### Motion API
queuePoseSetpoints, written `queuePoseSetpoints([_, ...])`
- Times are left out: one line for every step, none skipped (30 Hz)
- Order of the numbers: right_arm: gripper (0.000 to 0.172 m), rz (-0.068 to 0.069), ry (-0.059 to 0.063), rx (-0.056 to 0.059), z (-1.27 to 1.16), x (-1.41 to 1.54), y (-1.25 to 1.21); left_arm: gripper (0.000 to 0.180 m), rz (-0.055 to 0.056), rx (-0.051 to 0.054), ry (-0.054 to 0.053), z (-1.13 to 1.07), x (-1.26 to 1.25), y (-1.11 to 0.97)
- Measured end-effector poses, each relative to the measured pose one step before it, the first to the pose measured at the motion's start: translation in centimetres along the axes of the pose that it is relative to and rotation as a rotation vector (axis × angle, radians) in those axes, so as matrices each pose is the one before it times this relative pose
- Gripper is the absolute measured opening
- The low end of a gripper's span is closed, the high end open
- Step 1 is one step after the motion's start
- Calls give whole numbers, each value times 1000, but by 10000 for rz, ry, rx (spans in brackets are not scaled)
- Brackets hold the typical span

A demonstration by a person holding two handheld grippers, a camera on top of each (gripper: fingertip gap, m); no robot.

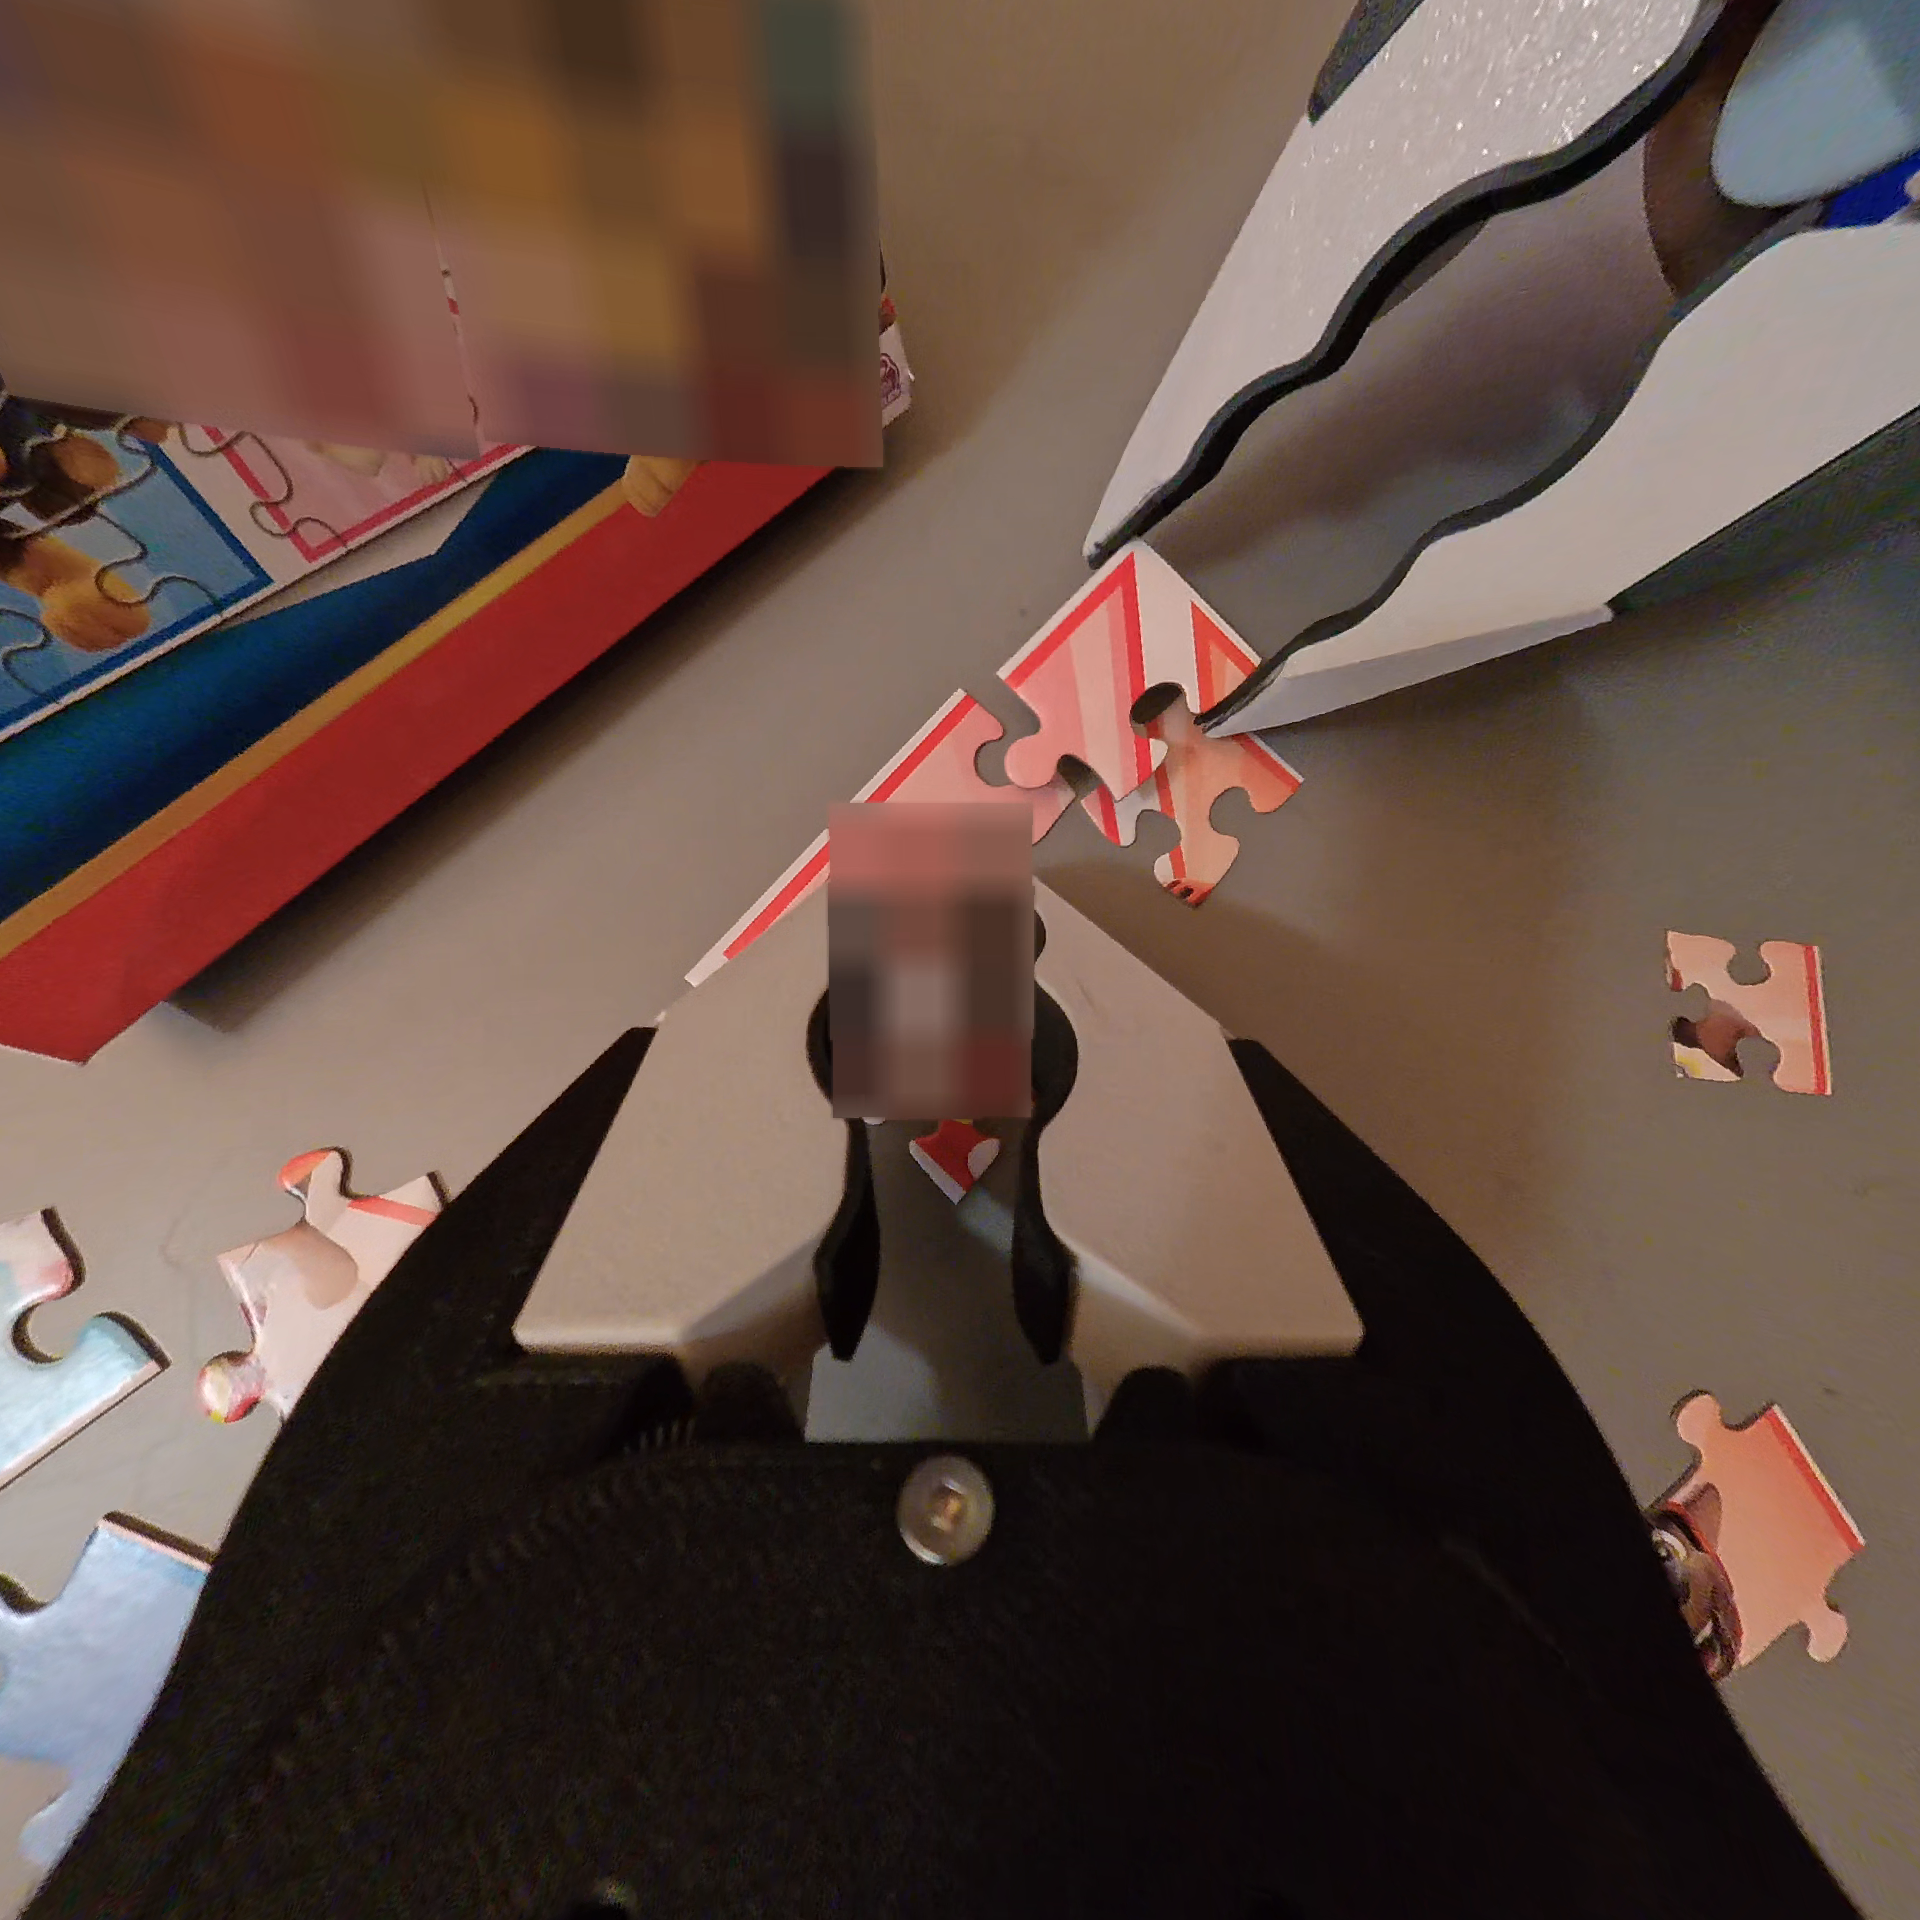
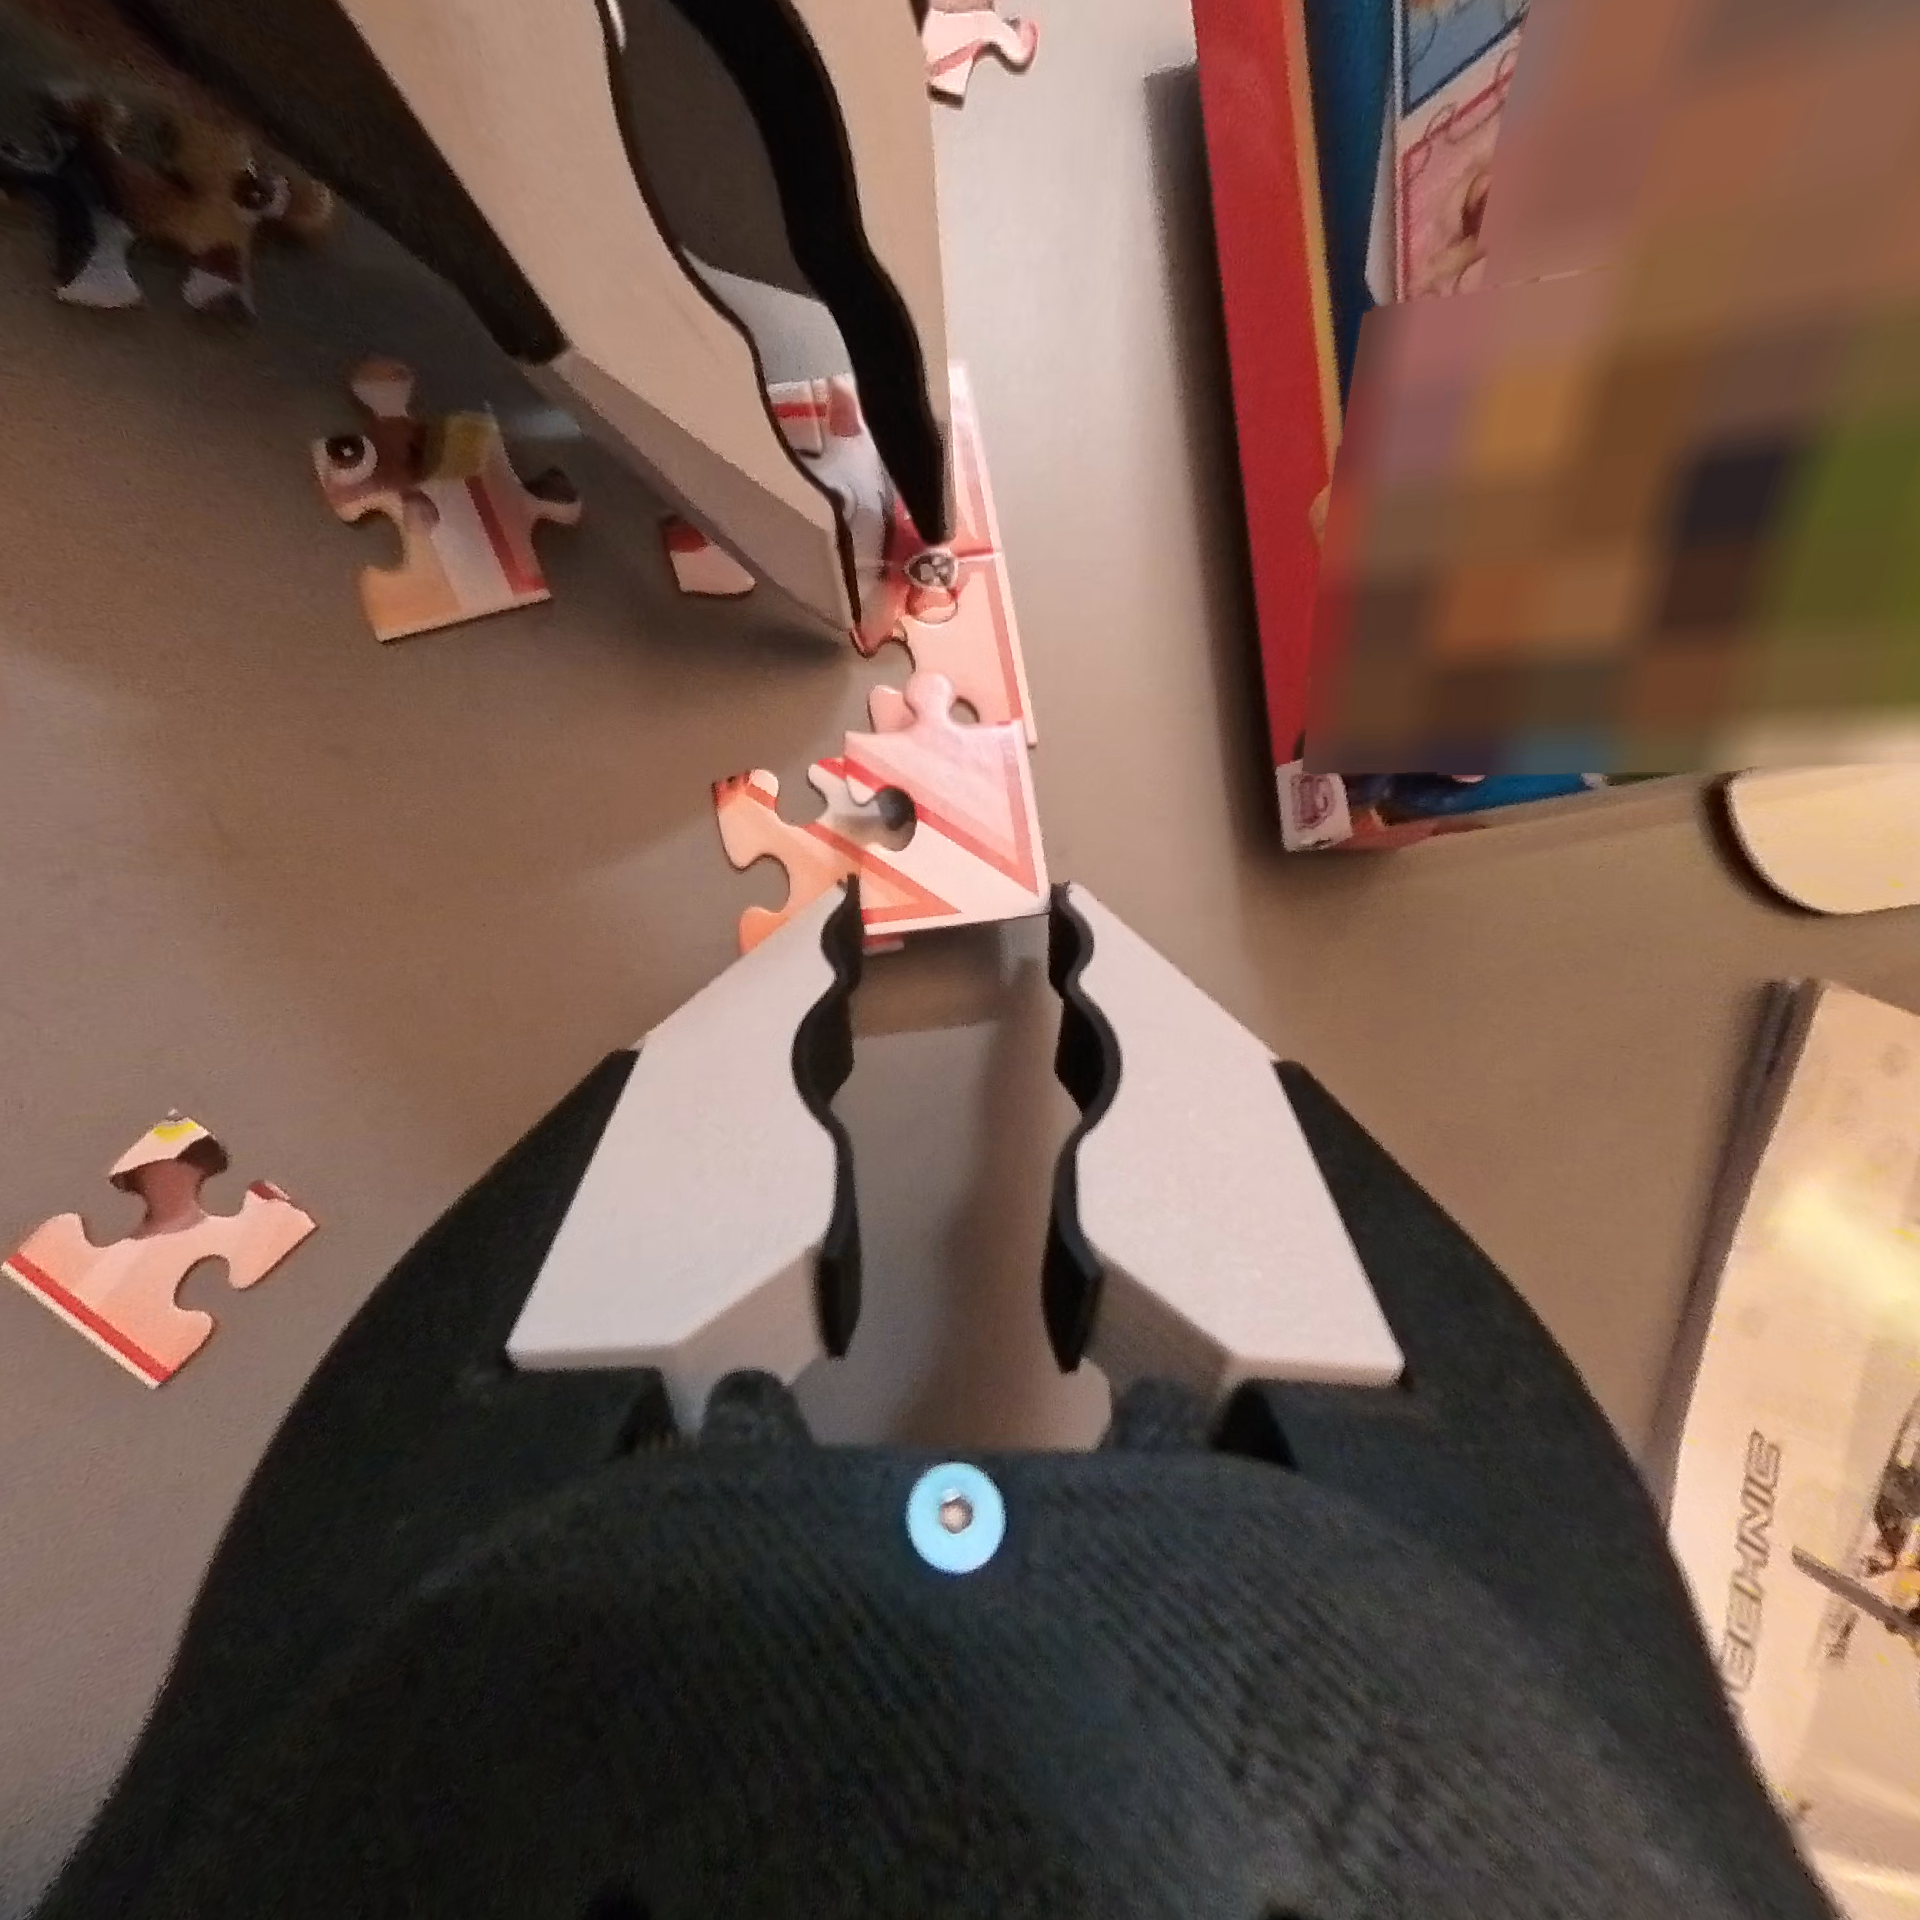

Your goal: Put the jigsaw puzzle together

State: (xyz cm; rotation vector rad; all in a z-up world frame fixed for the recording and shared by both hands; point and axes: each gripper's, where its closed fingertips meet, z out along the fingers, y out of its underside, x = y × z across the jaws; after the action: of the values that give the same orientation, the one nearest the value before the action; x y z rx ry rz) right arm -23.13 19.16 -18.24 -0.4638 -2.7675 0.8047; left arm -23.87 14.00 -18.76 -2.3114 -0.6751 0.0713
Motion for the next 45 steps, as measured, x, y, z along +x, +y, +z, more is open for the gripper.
queuePoseSetpoints([34,-39,-23,-52,31,45,54,19,-1,-10,-19,61,-9,16])
queuePoseSetpoints([34,-42,59,-84,48,162,147,18,-6,-5,-1,76,8,-6])
queuePoseSetpoints([34,-34,60,-82,55,151,172,18,-1,-22,-3,95,-2,-3])
queuePoseSetpoints([34,-13,-1,-70,71,62,167,18,13,-32,-14,110,-28,1])
queuePoseSetpoints([34,-1,-14,-43,43,24,106,18,22,-22,-37,104,-41,-24])
queuePoseSetpoints([34,-17,-4,-10,16,22,19,18,32,-9,-33,69,-16,-49])
queuePoseSetpoints([34,-32,-6,18,-19,7,-52,16,39,-12,-22,53,19,-55])
queuePoseSetpoints([34,-32,0,30,-37,19,-84,16,36,-5,-13,42,39,-60])
queuePoseSetpoints([34,-31,8,22,-44,50,-83,15,25,0,-5,27,43,-50])
queuePoseSetpoints([34,-30,12,11,-43,46,-47,15,20,-2,7,21,52,-28])
queuePoseSetpoints([34,-23,-1,0,-27,39,-26,15,12,-12,1,10,36,-13])
queuePoseSetpoints([34,-14,6,-15,-17,42,19,15,12,-4,-16,-3,-3,-4])
queuePoseSetpoints([34,-4,-5,-6,1,20,26,15,18,-5,-28,-2,-30,9])
queuePoseSetpoints([35,7,-18,15,19,-5,10,14,14,-9,-35,-12,-63,18])
queuePoseSetpoints([36,13,-14,11,26,-10,-1,14,5,-1,-23,-2,-59,-1])
queuePoseSetpoints([37,13,3,-16,32,10,52,14,-7,3,-1,-9,-38,2])
queuePoseSetpoints([38,12,27,-40,16,38,65,14,-12,6,9,2,-24,-14])
queuePoseSetpoints([39,13,33,-37,-19,42,41,14,-1,8,-1,-9,-27,-14])
queuePoseSetpoints([40,17,30,-2,-50,26,-34,14,11,6,-18,1,-47,-7])
queuePoseSetpoints([40,22,33,51,-61,45,-141,14,22,-4,-24,15,-60,14])
queuePoseSetpoints([39,24,20,106,-50,15,-254,14,24,12,3,17,-19,3])
queuePoseSetpoints([39,14,13,141,1,4,-348,14,-4,18,18,5,3,-5])
queuePoseSetpoints([38,-8,44,152,49,48,-373,13,-8,4,9,-24,-20,34])
queuePoseSetpoints([36,-12,60,153,101,79,-373,14,19,-10,-16,-55,-52,67])
queuePoseSetpoints([34,49,74,195,104,121,-428,15,8,4,-27,-65,-91,50])
queuePoseSetpoints([31,174,70,324,55,203,-616,14,-18,24,-22,-68,-112,34])
queuePoseSetpoints([27,319,26,456,-32,246,-764,11,-23,49,1,-40,-64,4])
queuePoseSetpoints([19,442,19,412,-123,355,-641,9,15,49,48,-12,34,-4])
queuePoseSetpoints([9,487,5,227,-134,405,-314,8,15,15,27,-4,41,58])
queuePoseSetpoints([4,439,-28,35,-108,313,6,7,5,44,4,-12,15,4])
queuePoseSetpoints([1,269,-40,-134,-33,180,288,6,24,50,-3,4,27,1])
queuePoseSetpoints([0,83,58,-244,41,182,481,5,24,32,2,-10,40,13])
queuePoseSetpoints([0,-67,128,-267,130,155,506,5,1,14,10,-26,56,10])
queuePoseSetpoints([0,-127,126,-232,171,74,412,4,4,8,30,-8,82,10])
queuePoseSetpoints([0,-108,36,-184,204,-94,277,4,11,22,34,6,97,-12])
queuePoseSetpoints([0,-62,-101,-109,194,-300,118,5,1,-1,3,35,33,12])
queuePoseSetpoints([0,-28,-200,-48,190,-407,-3,4,14,7,-5,28,6,-17])
queuePoseSetpoints([0,0,-197,-45,199,-386,-13,4,22,13,-13,18,-12,-10])
queuePoseSetpoints([0,1,-163,-87,189,-313,57,4,7,16,6,19,-26,-5])
queuePoseSetpoints([0,-21,-86,-102,197,-204,102,5,-21,3,22,1,-10,18])
queuePoseSetpoints([0,-49,-25,-92,172,-131,112,5,-33,5,20,-5,-26,5])
queuePoseSetpoints([0,-54,-16,-82,153,-105,96,4,-23,4,10,-19,-28,9])
queuePoseSetpoints([0,-34,-14,-64,126,-93,39,4,-6,-6,-10,-29,-54,13])
queuePoseSetpoints([0,-16,-9,-21,114,-66,-31,3,14,-10,-27,-37,-47,17])
queuePoseSetpoints([0,-5,-22,23,86,-82,-114,3,32,-11,-46,-44,-62,13])
